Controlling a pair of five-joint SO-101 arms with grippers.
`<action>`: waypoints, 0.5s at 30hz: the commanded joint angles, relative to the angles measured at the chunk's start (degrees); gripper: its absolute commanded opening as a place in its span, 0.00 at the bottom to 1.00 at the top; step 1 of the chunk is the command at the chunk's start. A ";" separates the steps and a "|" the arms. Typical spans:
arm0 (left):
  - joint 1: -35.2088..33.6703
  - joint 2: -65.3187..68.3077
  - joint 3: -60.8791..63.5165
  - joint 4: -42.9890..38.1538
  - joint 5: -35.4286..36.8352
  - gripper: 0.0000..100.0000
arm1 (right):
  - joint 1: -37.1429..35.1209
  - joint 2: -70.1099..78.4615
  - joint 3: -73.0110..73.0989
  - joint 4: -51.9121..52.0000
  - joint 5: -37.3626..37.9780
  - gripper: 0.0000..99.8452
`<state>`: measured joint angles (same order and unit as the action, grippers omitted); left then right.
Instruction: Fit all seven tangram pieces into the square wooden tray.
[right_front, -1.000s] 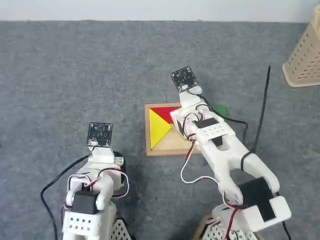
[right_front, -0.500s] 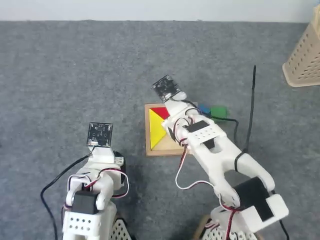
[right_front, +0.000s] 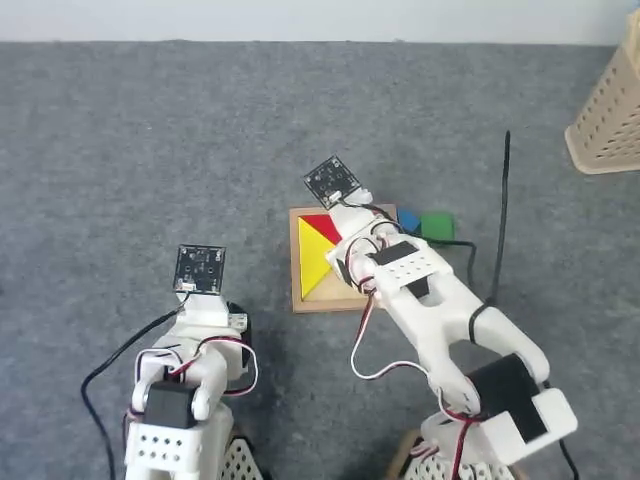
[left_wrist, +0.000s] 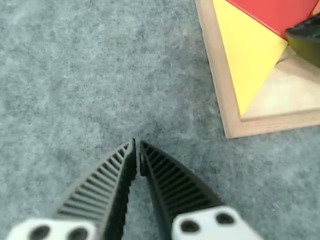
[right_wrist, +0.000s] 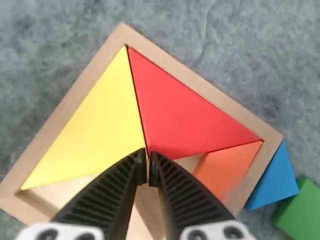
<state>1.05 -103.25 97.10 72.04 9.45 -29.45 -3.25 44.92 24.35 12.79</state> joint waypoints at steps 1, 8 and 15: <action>-0.09 -0.88 -0.48 0.26 -0.26 0.01 | -0.40 -0.84 -0.44 1.10 1.14 0.01; -0.09 -0.88 -0.48 0.26 -0.26 0.01 | -3.82 -3.03 -0.44 9.54 7.65 0.01; -0.09 -0.88 -0.48 0.26 -0.26 0.01 | -4.97 -7.78 0.53 13.49 7.82 0.01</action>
<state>0.97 -103.25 97.10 72.04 9.45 -33.76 -6.07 44.92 37.10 19.65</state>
